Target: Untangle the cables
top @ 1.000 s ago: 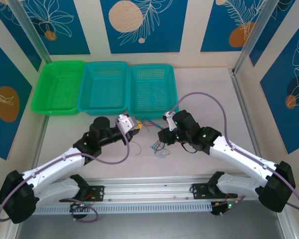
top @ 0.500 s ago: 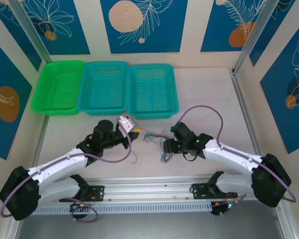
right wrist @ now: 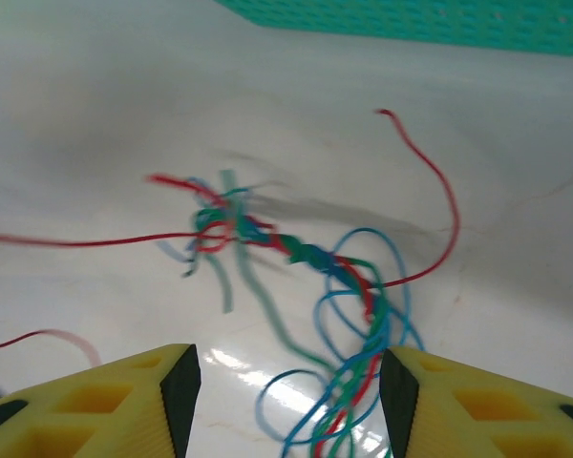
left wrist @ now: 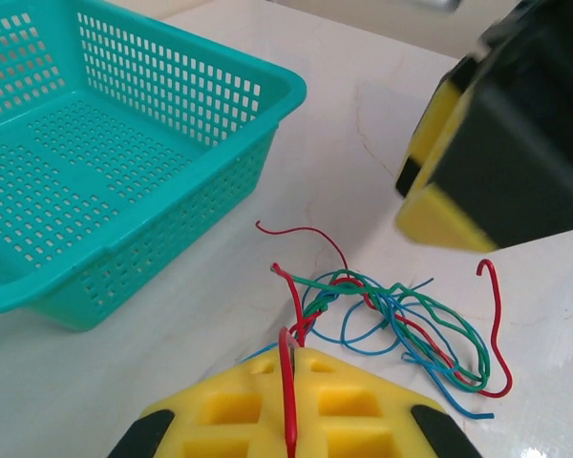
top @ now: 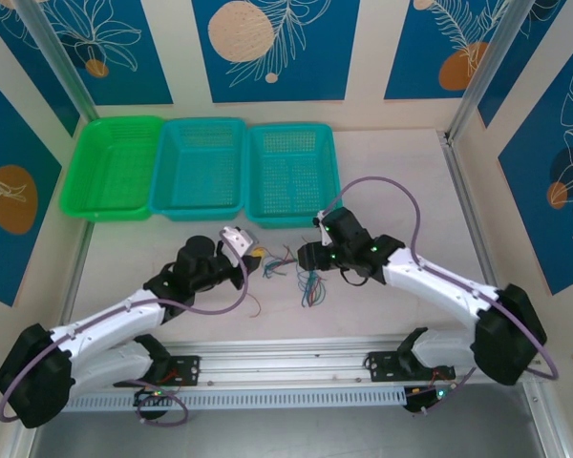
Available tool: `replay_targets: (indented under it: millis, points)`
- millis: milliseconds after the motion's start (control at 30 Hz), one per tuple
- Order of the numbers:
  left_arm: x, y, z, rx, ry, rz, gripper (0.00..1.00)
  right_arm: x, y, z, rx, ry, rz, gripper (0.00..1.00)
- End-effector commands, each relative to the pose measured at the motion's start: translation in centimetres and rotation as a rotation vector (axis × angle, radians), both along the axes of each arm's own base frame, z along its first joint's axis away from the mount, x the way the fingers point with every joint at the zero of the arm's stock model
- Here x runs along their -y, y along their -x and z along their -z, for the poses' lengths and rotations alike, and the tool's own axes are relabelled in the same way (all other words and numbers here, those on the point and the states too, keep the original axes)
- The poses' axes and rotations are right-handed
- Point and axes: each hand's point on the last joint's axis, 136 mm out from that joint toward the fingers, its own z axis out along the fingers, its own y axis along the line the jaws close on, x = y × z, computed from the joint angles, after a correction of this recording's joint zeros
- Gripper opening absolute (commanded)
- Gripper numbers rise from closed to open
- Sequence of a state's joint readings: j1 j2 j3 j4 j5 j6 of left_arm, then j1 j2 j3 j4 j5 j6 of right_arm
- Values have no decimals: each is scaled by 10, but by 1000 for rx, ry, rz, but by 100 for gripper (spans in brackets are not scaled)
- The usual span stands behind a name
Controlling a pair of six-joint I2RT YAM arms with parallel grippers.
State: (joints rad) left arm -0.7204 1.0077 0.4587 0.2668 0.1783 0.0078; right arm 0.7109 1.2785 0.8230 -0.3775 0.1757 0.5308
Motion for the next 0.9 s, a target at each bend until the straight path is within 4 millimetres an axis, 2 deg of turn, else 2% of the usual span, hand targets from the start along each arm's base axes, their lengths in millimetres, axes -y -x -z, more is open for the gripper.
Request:
replay_targets:
  millis: [0,167,300,433,567,633,700,767,867]
  points:
    - [-5,3,3,-10,-1,-19,0,12,-12,21,-34,71,86,52]
    - [-6,3,5,-13,-4,-24,0,-14,-7,41,-144,-13,24,47]
    - [-7,3,8,-17,-8,-29,0,-26,0,41,-157,-46,-13,46]
    - [-7,3,10,-23,-9,-29,0,-24,3,24,-87,-91,-19,44]
    - [-5,2,12,-27,-7,-26,0,-38,19,4,-5,-188,-150,46]
    - [-4,2,12,-29,-6,-25,0,-40,19,10,8,-140,-179,53]
    - [-3,1,11,-28,-3,-24,0,-26,7,25,21,-2,-109,57]
    - [-3,1,11,-29,-1,-24,0,-12,-5,37,36,140,-46,57]
    - [-4,2,9,-29,1,-27,0,-9,-14,50,37,249,-23,52]
